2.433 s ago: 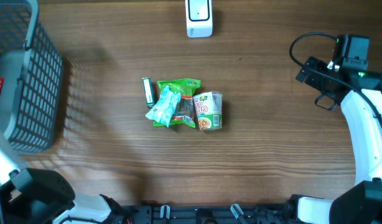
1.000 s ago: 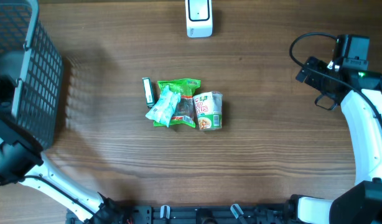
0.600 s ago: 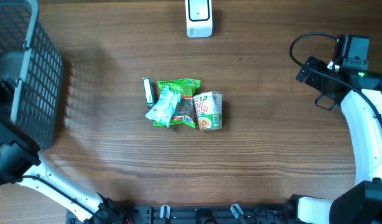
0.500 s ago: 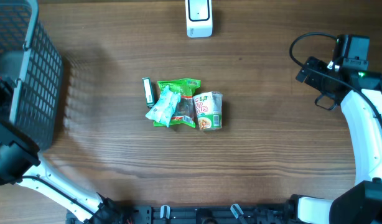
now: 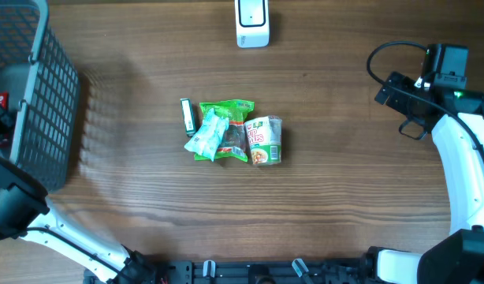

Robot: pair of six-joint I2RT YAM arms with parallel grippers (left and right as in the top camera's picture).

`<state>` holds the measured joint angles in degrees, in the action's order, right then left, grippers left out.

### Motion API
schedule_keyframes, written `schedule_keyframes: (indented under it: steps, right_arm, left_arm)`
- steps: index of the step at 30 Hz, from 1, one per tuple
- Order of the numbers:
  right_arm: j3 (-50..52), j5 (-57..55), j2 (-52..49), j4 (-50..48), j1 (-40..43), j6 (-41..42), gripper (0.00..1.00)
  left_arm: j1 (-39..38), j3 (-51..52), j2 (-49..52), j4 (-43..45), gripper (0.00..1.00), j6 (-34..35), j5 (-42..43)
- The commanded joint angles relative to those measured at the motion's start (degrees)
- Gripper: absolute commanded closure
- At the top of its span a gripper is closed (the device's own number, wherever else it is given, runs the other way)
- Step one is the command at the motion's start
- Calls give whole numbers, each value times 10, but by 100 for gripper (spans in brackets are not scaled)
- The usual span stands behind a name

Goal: Scan the item barcode
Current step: 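Grasp the red Nescafe coffee stick with the left gripper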

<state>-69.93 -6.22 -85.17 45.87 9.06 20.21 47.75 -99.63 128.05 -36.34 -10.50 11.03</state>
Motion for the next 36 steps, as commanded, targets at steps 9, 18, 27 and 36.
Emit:
schedule_keyframes:
  steps: [9,18,27,36]
  right_arm:
    - [-12,-1,2,0,0,-7,0]
    - [-12,-1,2,-1,0,-7,0]
    - [-12,-1,2,-1,0,-7,0]
    - [-12,-1,2,-1,0,-7,0]
  left_arm:
    - [-27,26,-58,-10,37,58,38]
    - [-26,33,-59,11,28,67,-45]
    - [-28,79,-38,73,30,70,-37]
    - [-39,85,-25,79,86,70,-48]
